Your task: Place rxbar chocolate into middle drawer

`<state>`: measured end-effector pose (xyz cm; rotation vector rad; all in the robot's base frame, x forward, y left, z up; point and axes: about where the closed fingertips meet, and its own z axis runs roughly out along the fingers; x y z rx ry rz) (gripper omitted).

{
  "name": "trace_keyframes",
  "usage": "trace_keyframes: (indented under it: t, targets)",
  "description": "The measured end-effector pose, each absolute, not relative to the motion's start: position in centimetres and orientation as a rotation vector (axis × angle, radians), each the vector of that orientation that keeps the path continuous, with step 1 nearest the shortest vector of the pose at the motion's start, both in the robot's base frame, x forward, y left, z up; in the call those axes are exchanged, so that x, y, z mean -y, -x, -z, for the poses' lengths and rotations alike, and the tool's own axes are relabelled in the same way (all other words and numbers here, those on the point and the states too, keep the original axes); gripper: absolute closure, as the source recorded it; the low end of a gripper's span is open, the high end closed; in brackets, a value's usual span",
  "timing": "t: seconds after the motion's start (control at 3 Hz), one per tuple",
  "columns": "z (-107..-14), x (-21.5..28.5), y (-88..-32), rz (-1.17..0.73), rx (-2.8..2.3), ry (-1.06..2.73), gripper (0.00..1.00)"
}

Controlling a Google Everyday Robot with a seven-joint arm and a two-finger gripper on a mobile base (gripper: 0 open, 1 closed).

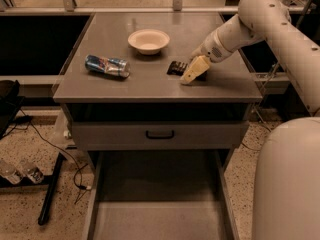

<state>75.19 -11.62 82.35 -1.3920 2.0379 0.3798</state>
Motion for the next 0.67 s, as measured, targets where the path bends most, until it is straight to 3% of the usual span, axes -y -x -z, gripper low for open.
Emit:
trace_keyframes:
  t: [0.67]
  targets:
    - [-82.35, 11.61, -75.19, -0.38, -2.038, 1.392, 0.87]
